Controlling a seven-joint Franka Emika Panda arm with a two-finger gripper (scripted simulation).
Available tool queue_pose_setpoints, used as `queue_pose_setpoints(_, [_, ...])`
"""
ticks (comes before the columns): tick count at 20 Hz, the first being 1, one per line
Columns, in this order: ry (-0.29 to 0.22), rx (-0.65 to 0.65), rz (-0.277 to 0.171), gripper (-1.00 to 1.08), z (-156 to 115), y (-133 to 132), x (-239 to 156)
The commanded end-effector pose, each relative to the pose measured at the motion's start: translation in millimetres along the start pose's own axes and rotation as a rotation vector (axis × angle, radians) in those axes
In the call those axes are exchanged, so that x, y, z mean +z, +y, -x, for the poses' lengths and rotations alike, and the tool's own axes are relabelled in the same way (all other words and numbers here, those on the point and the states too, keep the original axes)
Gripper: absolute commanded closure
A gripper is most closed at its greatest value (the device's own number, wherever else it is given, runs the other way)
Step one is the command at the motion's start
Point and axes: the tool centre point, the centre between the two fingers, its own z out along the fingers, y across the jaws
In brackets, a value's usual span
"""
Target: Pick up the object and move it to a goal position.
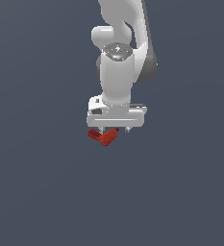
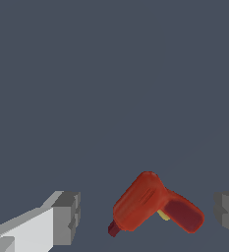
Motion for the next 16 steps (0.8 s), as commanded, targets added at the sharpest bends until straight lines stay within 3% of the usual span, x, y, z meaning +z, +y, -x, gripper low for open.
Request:
queue_pose_setpoints(1, [0.0, 0.0, 0.0, -1.0, 0.0, 0.0, 0.0])
queue_pose_setpoints(16, [0.003, 0.021, 0.005, -1.0, 1.2, 0.2, 0.1])
